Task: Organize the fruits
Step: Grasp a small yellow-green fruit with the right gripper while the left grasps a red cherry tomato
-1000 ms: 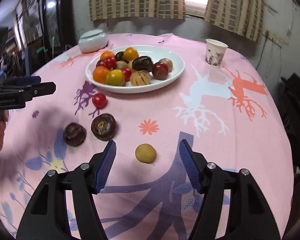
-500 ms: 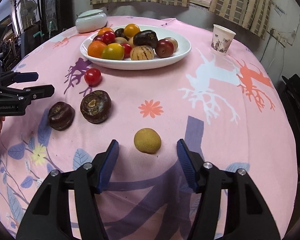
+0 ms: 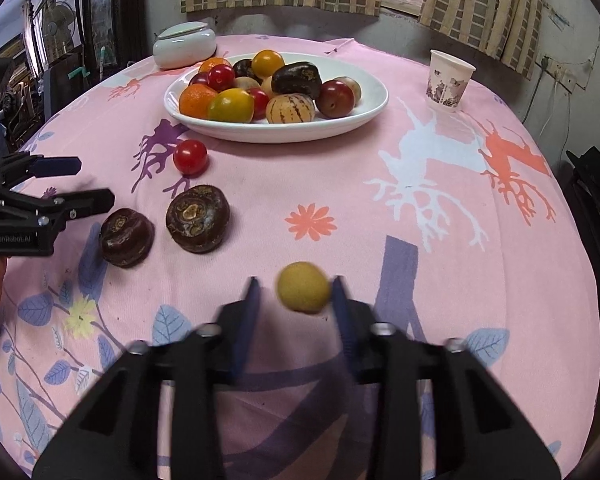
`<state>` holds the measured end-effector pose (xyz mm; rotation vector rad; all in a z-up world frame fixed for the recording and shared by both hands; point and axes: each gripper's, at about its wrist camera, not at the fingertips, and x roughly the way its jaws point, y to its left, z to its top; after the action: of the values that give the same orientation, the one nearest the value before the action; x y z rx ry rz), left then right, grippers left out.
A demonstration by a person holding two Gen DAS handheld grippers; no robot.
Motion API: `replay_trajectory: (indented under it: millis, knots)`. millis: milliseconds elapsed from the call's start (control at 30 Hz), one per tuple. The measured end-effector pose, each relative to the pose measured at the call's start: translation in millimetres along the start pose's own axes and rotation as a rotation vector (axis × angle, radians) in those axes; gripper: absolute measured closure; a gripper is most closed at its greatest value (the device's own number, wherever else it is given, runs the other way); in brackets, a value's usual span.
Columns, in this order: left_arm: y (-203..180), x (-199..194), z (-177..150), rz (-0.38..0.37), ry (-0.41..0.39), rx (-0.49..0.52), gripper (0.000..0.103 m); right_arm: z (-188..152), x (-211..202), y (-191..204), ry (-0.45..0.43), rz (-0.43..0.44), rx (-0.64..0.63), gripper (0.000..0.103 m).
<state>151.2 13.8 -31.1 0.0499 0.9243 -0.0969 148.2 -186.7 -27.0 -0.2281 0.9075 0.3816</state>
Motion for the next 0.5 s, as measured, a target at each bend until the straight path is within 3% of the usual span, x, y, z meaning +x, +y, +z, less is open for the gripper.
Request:
replay_trajectory:
  millis: [200,300,500]
  knots:
    - [-1,1,-1,0.002,0.003,0.009,0.013,1,1,-4,0.004,0.021,0.028,0.075]
    - [-1,1,-1,-0.005,0.002,0.0,0.013,2,-4,-8,0.001,0.079,0.063,0.075]
    - [6,5,10,-0.071,0.053,-0.119,0.013,4,-16,-5,-0.029,0.107,0.057,0.075]
